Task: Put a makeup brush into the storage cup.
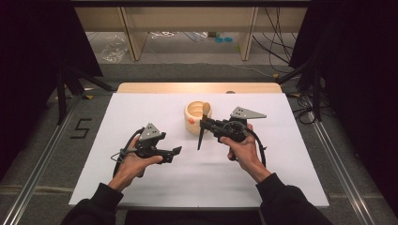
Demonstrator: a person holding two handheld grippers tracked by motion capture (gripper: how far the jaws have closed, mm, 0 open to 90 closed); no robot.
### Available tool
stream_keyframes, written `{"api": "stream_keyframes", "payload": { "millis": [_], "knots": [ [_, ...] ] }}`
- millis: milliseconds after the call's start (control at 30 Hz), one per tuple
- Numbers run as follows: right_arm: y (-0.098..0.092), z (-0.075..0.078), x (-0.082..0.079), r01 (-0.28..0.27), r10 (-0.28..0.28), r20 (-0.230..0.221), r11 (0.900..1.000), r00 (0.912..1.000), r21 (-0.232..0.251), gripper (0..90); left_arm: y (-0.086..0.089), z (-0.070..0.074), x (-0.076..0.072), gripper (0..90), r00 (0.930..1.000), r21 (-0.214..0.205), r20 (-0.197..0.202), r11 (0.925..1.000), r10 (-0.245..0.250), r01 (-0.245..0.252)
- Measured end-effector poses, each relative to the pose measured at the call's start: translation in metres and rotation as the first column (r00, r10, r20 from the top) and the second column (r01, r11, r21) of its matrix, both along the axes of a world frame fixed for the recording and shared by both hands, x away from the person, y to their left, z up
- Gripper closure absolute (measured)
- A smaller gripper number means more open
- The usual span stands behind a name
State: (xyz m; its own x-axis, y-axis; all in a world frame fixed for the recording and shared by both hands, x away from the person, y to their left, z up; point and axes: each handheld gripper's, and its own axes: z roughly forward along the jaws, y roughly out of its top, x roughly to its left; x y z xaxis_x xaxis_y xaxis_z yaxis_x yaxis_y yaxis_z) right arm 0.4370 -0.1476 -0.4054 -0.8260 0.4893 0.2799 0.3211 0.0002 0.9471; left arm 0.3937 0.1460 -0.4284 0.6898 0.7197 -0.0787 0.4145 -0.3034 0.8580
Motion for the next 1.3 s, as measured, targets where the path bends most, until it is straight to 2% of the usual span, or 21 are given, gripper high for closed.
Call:
{"api": "stream_keyframes", "payload": {
  "millis": [167,200,233,267,400,433,467,500,533,567,633,667,700,767,833,967,1000,1100,1133,1233,1300],
  "knots": [
    [-0.002,-0.001,0.004,0.007,-0.007,-0.015,0.9998,0.9999,-0.017,78.2,0.006,-0.003,0.0,16.7,0.9999,0.009,-0.009,0.9999,0.007,-0.007],
    [-0.003,-0.001,0.004,0.009,-0.01,-0.021,0.9997,0.9997,-0.023,78.2,0.008,-0.003,0.0,16.7,0.9998,0.033,-0.021,0.9995,0.005,-0.005],
    [-0.003,-0.001,0.004,0.012,-0.012,-0.02,0.9997,0.9997,-0.019,78.2,0.008,-0.005,-0.001,16.7,0.9997,0.016,-0.021,0.9998,0.01,-0.01],
    [-0.002,-0.002,0.005,0.014,-0.014,-0.013,0.9999,0.9998,-0.006,78.2,0.011,-0.005,-0.001,16.7,0.9997,0.047,-0.022,0.9989,0.007,-0.006],
    [-0.002,0.001,0.008,0.022,-0.022,0.006,0.9994,0.9997,-0.028,78.2,0.015,-0.008,-0.002,16.7,0.9996,0.051,-0.025,0.9987,0.009,-0.007],
    [-0.002,0.002,0.008,0.019,-0.019,0.002,0.9994,0.9998,-0.028,78.2,0.014,-0.01,-0.002,16.7,0.9992,0.037,-0.037,0.9992,0.014,-0.013],
    [-0.001,0.004,0.009,0.015,-0.015,-0.001,0.9996,0.9999,-0.022,78.2,0.016,-0.01,-0.003,16.7,0.9994,0.057,-0.033,0.9983,0.012,-0.01],
    [-0.001,0.006,0.01,0.015,-0.015,0.002,0.9995,0.9999,-0.029,78.2,0.015,-0.011,-0.003,16.7,0.9991,0.039,-0.038,0.9991,0.019,-0.018],
    [-0.001,0.007,0.011,0.016,-0.016,0.013,0.9994,0.9998,-0.032,78.2,0.016,-0.011,-0.003,16.7,0.9991,0.069,-0.04,0.9975,0.016,-0.013],
    [0.001,0.008,0.012,0.02,-0.02,0.019,0.9997,0.9996,-0.011,78.2,0.017,-0.011,-0.003,16.7,0.9992,0.075,-0.04,0.9972,0.01,-0.007],
    [0.001,0.01,0.014,0.016,-0.016,0.013,0.9994,0.9998,-0.03,78.3,0.016,-0.013,-0.004,16.7,0.9988,0.059,-0.039,0.9979,0.03,-0.028],
    [0.001,0.009,0.015,0.019,-0.019,0.008,0.9997,0.9998,-0.013,78.2,0.018,-0.012,-0.004,16.7,0.9989,0.085,-0.041,0.9962,0.02,-0.016],
    [0.002,0.009,0.018,0.023,-0.023,0.029,0.9997,0.9993,-0.003,78.2,0.02,-0.012,-0.004,16.7,0.9991,0.094,-0.041,0.9955,0.013,-0.009],
    [0.001,0.011,0.017,0.02,-0.02,0.004,0.9995,0.9998,-0.024,78.2,0.021,-0.014,-0.005,16.7,0.9989,0.094,-0.04,0.9954,0.025,-0.021],
    [0.002,0.011,0.019,0.025,-0.025,0.015,0.9997,0.9996,-0.007,78.2,0.023,-0.014,-0.006,16.8,0.9986,0.091,-0.047,0.9956,0.024,-0.02],
    [0.002,0.016,0.021,0.03,-0.03,0.02,0.9993,0.9994,-0.022,78.2,0.025,-0.017,-0.009,16.8,0.9984,0.099,-0.051,0.995,0.023,-0.018],
    [0.002,0.016,0.024,0.036,-0.035,0.042,0.9992,0.9985,-0.018,78.2,0.025,-0.018,-0.01,16.8,0.9982,0.102,-0.057,0.9947,0.018,-0.012],
    [0.001,0.018,0.027,0.04,-0.04,0.025,0.9988,0.9989,-0.028,78.2,0.026,-0.018,-0.012,16.8,0.9981,0.109,-0.058,0.994,0.021,-0.015],
    [0.003,0.018,0.028,0.045,-0.045,0.027,0.9989,0.9986,-0.007,78.2,0.026,-0.019,-0.013,16.8,0.9985,0.109,-0.051,0.9939,0.021,-0.015],
    [0.001,0.021,0.033,0.051,-0.05,0.049,0.9984,0.9976,-0.025,78.2,0.026,-0.02,-0.015,16.8,0.9984,0.111,-0.055,0.9938,0.016,-0.01],
    [0.001,0.022,0.035,0.056,-0.055,0.028,0.9983,0.9981,-0.018,78.2,0.026,-0.021,-0.017,16.8,0.9982,0.112,-0.06,0.9937,0.008,-0.001]
  ]
}}
